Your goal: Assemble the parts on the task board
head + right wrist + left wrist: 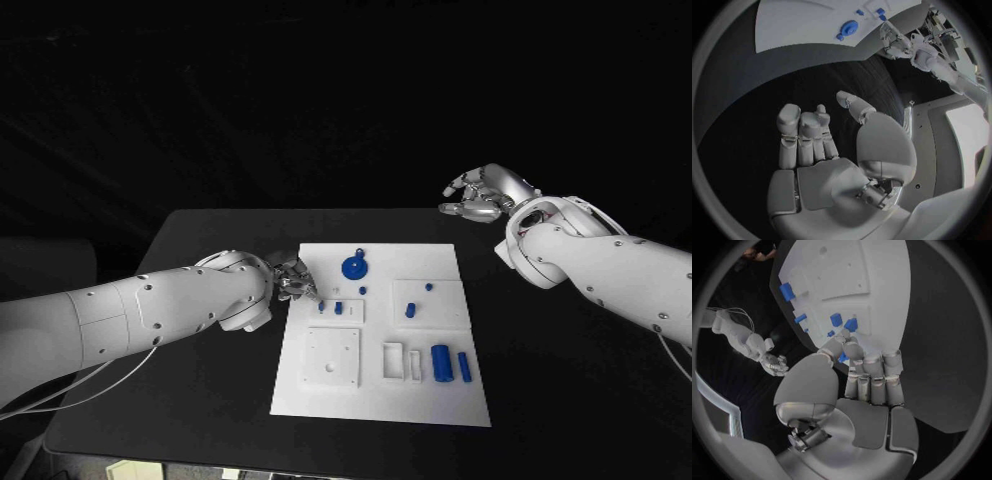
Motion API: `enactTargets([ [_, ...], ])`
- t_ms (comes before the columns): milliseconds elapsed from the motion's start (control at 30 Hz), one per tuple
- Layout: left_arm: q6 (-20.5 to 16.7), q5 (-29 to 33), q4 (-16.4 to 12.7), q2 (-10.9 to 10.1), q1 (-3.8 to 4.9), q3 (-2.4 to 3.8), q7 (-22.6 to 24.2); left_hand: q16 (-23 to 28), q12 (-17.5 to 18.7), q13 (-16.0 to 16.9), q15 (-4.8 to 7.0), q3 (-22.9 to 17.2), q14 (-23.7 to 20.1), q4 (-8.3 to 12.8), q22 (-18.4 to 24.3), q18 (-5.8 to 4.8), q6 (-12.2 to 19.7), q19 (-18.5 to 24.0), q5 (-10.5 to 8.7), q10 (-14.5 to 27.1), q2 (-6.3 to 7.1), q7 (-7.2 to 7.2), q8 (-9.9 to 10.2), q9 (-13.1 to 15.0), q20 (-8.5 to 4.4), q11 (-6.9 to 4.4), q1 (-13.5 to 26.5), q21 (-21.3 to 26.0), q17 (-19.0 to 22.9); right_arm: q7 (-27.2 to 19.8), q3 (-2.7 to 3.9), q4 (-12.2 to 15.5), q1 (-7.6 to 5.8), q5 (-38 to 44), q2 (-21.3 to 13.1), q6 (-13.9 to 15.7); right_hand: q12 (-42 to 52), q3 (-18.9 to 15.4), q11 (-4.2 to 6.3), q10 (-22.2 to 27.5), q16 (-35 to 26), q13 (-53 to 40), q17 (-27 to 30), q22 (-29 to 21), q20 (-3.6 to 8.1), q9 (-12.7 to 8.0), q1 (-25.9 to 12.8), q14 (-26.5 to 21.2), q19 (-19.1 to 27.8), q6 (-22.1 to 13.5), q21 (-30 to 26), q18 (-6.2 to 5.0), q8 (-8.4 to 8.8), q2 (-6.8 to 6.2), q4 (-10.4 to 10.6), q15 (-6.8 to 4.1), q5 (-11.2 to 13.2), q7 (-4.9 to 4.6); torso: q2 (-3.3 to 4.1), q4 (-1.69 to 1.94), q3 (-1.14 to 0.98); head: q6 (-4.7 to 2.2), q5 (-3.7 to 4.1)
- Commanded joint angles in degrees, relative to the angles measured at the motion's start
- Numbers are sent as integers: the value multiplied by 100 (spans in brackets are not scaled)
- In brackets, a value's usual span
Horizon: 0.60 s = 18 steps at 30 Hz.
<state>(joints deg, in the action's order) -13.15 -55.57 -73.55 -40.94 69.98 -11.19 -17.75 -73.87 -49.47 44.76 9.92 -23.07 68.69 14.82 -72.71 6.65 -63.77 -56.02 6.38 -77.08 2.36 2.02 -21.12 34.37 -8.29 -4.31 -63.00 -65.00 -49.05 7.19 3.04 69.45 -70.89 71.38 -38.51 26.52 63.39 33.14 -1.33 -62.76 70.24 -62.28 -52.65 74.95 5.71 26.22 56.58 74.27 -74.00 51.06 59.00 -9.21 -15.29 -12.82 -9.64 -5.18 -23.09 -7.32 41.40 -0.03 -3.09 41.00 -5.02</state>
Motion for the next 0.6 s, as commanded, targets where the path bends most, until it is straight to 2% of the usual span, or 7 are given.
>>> enactTargets([
  [33,48,-6,7,5,-16,-14,-33,10,32,-7,17,-38,14,-9,-9,-93,-39,-19,-12,-43,-49,-14,-23,-1,-584,-10,20,4,2,-45,2,0,3,15,-2,-68,40,17,8,45,-26,8,-7,23,36,5,12,29,-9,-22,-33,-579,-30,55,25,9,-26,-49,-1,-1,1,6,8],
  [600,210,85,-9,-16,-16,-15,-10,16,42,-14,13,-60,12,28,-13,-94,-31,-16,-27,-45,-34,-11,-16,-8,-588,-7,25,9,4,-48,2,5,4,14,-5,-78,42,19,8,45,-27,11,-9,24,36,5,13,30,-10,-21,-34,-579,-30,54,25,8,-48,-49,-3,2,5,5,4],
])
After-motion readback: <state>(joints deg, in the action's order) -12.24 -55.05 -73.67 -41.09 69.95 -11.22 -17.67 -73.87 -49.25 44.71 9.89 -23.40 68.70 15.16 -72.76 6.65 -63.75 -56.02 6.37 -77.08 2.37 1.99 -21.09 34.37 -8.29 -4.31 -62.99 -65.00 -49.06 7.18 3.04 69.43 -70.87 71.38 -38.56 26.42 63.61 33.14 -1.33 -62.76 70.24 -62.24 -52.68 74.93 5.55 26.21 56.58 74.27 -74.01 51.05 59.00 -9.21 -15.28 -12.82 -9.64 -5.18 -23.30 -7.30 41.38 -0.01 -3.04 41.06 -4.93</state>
